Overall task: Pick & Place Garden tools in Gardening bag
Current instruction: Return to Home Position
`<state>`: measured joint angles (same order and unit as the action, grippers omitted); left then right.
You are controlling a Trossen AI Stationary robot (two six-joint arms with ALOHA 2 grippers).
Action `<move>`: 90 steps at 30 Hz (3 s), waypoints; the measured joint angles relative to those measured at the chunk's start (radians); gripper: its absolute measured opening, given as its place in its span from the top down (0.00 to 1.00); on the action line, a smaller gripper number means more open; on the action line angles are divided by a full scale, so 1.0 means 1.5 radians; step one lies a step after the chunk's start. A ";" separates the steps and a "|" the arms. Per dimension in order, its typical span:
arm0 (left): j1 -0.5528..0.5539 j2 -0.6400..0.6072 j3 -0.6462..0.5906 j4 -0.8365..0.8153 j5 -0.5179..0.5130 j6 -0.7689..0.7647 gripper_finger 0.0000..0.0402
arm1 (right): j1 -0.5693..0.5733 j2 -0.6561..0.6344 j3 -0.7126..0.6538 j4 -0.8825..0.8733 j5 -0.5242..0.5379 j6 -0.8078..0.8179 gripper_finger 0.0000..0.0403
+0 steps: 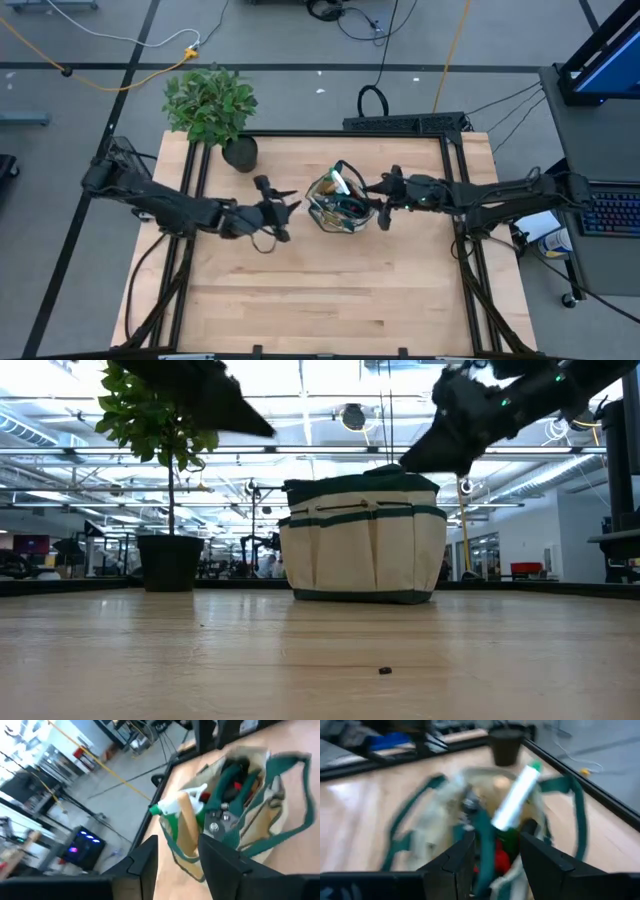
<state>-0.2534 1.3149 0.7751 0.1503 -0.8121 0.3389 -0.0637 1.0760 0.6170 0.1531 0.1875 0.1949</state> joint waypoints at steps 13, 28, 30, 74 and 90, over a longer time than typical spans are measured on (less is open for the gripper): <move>-0.035 -0.330 0.001 -0.308 0.000 -0.147 0.89 | 0.000 -0.194 0.000 -0.087 -0.127 -0.156 0.94; -0.046 -0.580 -0.084 -0.495 -0.030 -0.361 0.98 | 0.000 -0.318 -0.046 -0.169 -0.071 -0.215 1.00; -0.048 -0.609 -0.104 -0.495 -0.030 -0.339 0.98 | 0.000 -0.345 -0.079 -0.157 -0.055 -0.208 1.00; 0.082 -0.752 -0.510 0.116 0.245 -0.047 0.94 | 0.000 -0.706 -0.284 -0.135 -0.092 -0.121 1.00; 0.087 -0.750 -0.510 0.057 0.242 -0.071 0.94 | 0.000 -0.705 -0.362 -0.063 -0.092 -0.094 1.00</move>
<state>-0.1226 0.1894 0.0105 0.2360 -0.4492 0.2329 -0.0643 0.0179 0.0746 0.0583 0.0497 0.0533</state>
